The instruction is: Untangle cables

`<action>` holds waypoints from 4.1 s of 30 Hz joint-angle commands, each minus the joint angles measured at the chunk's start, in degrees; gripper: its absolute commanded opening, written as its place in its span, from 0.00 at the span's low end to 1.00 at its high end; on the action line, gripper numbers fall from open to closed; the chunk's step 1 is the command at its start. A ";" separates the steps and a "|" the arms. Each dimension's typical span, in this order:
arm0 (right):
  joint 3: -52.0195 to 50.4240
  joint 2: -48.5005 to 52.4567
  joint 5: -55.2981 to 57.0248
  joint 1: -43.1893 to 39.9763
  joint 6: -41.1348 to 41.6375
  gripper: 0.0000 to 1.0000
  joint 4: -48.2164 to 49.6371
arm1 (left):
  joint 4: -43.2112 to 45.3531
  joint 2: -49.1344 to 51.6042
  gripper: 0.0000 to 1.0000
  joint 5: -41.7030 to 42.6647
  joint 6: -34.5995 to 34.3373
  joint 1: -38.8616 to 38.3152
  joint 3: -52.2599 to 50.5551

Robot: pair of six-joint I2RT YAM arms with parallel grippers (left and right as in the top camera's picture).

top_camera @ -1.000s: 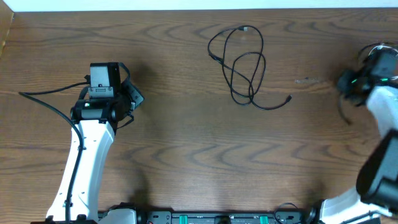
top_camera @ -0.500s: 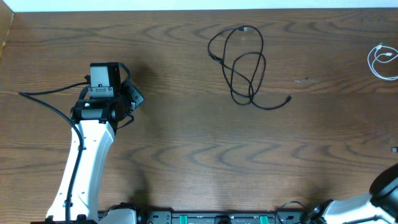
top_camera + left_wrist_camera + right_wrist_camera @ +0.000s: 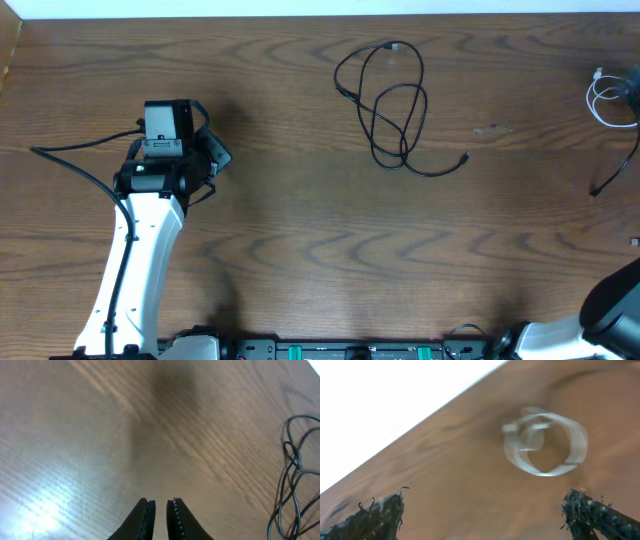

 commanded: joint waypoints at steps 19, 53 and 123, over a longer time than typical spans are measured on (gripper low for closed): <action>0.74 -0.50 -5.75 15.76 -4.68 0.99 -17.16 | -1.70 34.62 0.39 3.72 13.55 -22.60 38.23; -0.37 0.13 -3.30 15.82 -4.83 0.99 -17.90 | 24.13 56.24 0.44 -3.82 -18.99 -25.68 38.18; -0.37 11.17 -9.86 44.22 4.63 0.83 -17.92 | -31.61 35.60 0.46 8.44 26.67 -9.42 37.38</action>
